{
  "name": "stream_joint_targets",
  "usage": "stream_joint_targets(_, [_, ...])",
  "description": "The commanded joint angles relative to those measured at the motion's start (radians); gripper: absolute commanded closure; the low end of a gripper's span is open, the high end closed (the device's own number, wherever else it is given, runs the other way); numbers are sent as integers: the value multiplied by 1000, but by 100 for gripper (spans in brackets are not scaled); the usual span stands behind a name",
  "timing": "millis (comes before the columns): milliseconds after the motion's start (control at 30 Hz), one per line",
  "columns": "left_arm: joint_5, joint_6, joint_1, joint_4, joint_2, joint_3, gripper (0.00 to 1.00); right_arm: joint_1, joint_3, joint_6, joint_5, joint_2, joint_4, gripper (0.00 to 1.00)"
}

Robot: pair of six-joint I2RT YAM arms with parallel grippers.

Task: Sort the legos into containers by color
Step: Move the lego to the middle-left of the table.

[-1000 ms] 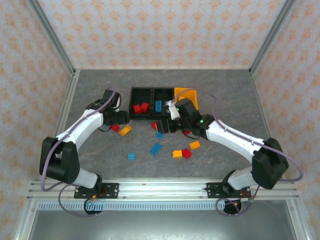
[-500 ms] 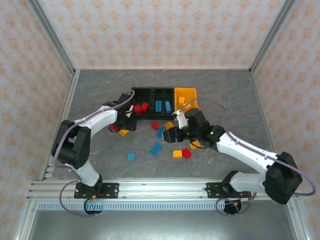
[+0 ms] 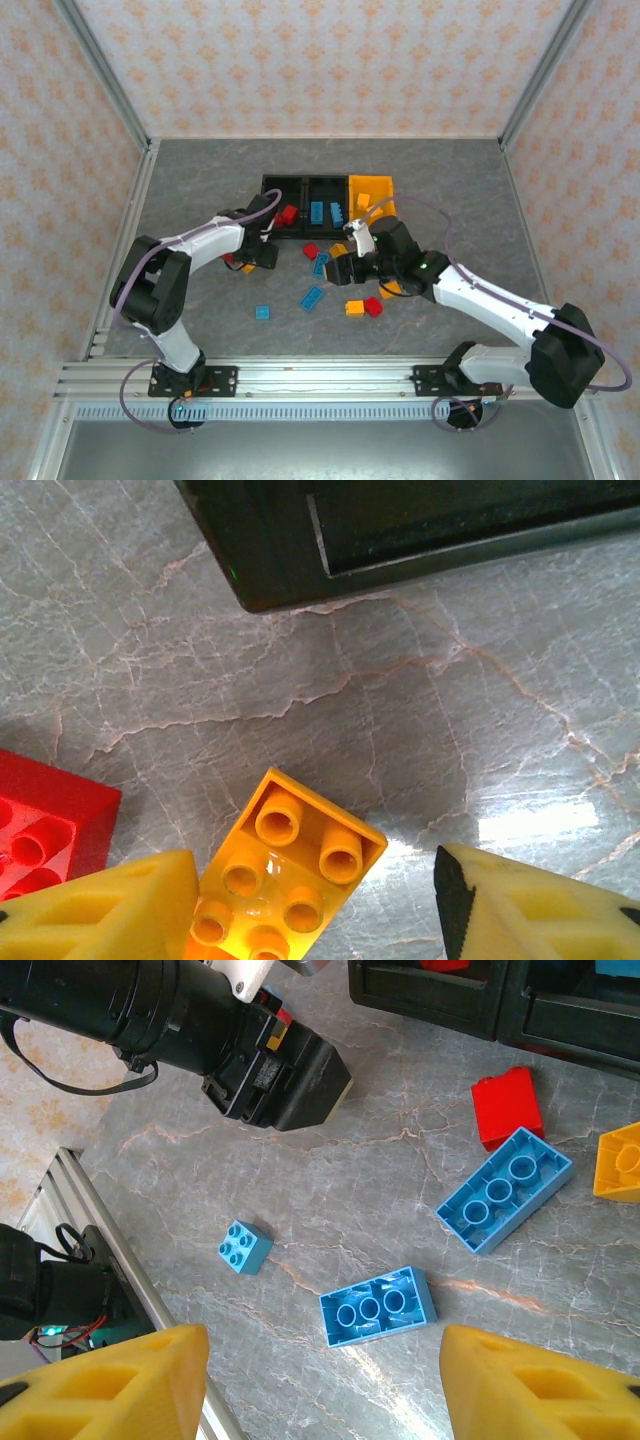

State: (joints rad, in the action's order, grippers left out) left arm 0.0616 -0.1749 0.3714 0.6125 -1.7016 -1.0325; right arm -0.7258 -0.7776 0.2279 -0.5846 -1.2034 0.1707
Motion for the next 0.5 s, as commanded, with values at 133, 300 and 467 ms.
stream_joint_targets(133, [32, -12, 17, -2, -6, 57, 46, -1, -9, 6, -13, -25, -31, 38])
stream_joint_targets(300, [9, -15, 27, 3, -34, 48, 49, -1, -9, 9, -15, -27, -34, 38])
stream_joint_targets(467, [-22, -26, 34, 35, 0, 7, 49, -1, -6, 10, -17, -22, -34, 38])
